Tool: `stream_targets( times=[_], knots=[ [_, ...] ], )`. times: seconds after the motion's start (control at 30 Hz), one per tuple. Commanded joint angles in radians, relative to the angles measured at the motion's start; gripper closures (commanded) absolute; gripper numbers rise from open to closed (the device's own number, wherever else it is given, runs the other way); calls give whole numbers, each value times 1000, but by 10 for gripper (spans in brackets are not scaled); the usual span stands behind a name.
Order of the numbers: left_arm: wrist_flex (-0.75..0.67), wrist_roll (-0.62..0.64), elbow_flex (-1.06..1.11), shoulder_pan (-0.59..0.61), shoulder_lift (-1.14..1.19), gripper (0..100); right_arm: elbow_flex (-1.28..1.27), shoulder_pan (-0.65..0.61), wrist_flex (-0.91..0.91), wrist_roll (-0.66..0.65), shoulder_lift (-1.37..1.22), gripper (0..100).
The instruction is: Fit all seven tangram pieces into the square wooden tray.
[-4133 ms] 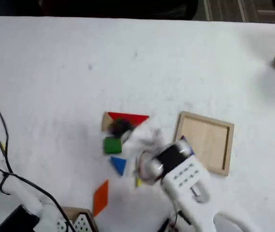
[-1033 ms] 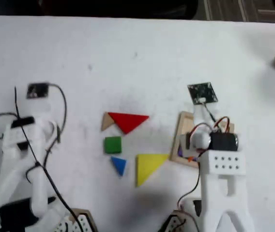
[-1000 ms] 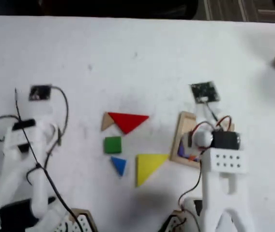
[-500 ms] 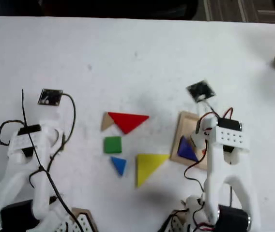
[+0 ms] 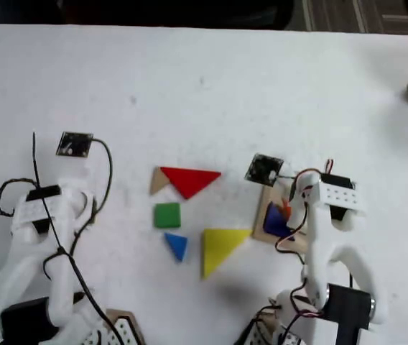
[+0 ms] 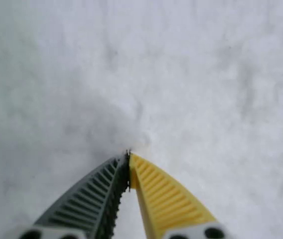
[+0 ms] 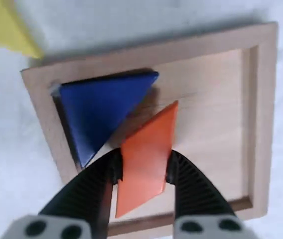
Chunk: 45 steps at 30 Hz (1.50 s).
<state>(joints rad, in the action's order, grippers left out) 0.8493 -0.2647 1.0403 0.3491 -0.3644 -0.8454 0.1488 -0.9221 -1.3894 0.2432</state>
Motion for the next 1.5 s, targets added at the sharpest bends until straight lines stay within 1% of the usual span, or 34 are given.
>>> stream_targets(
  times=[0.0, 0.07, 0.13, 0.27, 0.37, 0.4, 0.47, 0.57, 0.6, 0.63, 0.67, 0.73, 0.87, 0.97, 1.13, 1.23, 1.33, 1.4, 1.47],
  knots=[
    [-21, -8, -2, -13, -33, 976, 11, 24, -41, -38, 24, 832],
    [-21, -8, -2, -13, -33, 976, 11, 39, -64, -41, 50, 752],
    [-21, -8, -2, -13, -31, 976, 11, 65, -88, -81, 82, 721],
    [-21, -8, -3, -13, -31, 976, 11, 114, -148, -137, 160, 766],
    [-21, -8, -3, -13, -31, 976, 12, 122, -183, -123, 240, 806],
    [-21, -8, -3, -13, -31, 976, 12, 119, -196, -92, 271, 824],
    [-21, -8, -3, -13, -31, 976, 12, 113, -203, 29, 332, 875],
    [-21, -8, -3, -13, -31, 976, 15, 74, -176, 330, 395, 981],
    [-21, -8, -3, -13, -31, 976, 15, 64, -159, 434, 403, 987],
    [-21, -8, -3, -13, -31, 976, 15, 53, -142, 528, 400, 970],
    [-21, -8, -3, -13, -31, 976, 17, 44, -120, 597, 394, 964],
    [-21, -8, -3, -12, -33, 976, 17, 16, -62, 654, 361, 981],
    [-21, -8, 2, -12, -36, 976, 20, -27, 70, 675, 234, 981],
    [-21, -8, 2, -12, -36, 976, 68, -30, 140, 674, 102, 981],
    [-21, -8, 0, -12, -36, 976, 209, -15, 143, 669, -127, 981],
    [-21, -8, -2, -12, -35, 976, 238, -16, 143, 667, -225, 981],
    [-21, -8, -3, -12, -35, 976, 215, -15, 130, 660, -248, 981],
    [-23, -8, -3, -12, -33, 976, 183, -15, 110, 606, -232, 981],
    [-23, -8, -3, -12, -33, 976, 129, -12, 102, 582, -193, 981]
  ],
)
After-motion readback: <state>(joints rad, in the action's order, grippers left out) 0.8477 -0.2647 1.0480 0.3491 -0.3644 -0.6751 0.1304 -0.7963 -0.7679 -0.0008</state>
